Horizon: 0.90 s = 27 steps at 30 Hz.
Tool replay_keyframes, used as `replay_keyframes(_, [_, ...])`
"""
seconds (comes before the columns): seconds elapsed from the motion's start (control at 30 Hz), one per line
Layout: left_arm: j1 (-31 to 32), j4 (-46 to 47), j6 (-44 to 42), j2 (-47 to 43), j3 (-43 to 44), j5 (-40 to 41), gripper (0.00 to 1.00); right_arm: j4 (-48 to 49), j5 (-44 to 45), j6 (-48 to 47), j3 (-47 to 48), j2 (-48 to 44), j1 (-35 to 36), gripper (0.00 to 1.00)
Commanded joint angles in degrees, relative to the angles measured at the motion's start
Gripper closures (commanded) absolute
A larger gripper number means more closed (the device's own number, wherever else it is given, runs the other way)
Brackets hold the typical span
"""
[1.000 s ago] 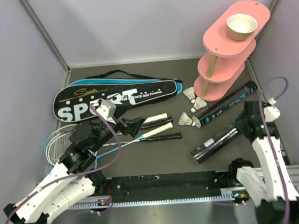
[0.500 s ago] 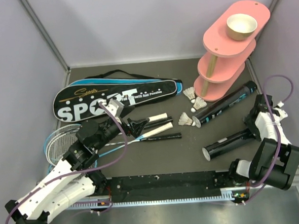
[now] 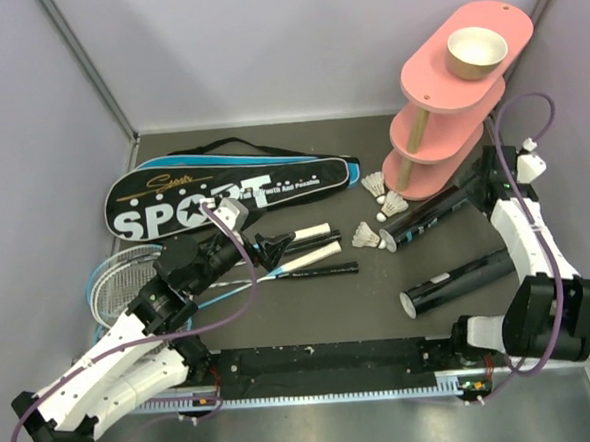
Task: Pack up the badminton gear
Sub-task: Open the lid of the shuttle tube.
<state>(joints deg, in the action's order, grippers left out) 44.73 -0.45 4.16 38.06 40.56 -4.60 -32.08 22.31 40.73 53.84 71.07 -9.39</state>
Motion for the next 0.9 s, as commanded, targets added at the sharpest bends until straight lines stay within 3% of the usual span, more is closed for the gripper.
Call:
replay_keyframes(0.0, [0.3, 3.2, -1.6, -0.4, -0.9, 1.4, 0.13, 10.9, -6.6, 4.3, 2.3, 7.0, 1.2, 0.01])
replay_keyframes(0.33, [0.3, 3.9, -1.8, -0.6, -3.0, 1.6, 0.13, 18.1, -9.7, 6.8, 6.9, 21.1, 1.0, 0.01])
replay_keyframes(0.7, [0.3, 4.4, -2.7, -0.4, -3.7, 2.5, 0.13, 16.8, -7.5, 14.9, 6.3, 25.7, -0.5, 0.28])
replay_keyframes(0.8, [0.2, 4.1, -2.6, -0.4, -3.5, 2.5, 0.13, 15.8, -5.3, 15.2, 5.8, 23.3, -0.5, 0.31])
replay_keyframes(0.87, [0.3, 3.8, -2.7, -0.4, -3.1, 2.5, 0.13, 15.7, -4.2, 14.0, 4.4, 20.6, -0.7, 0.42])
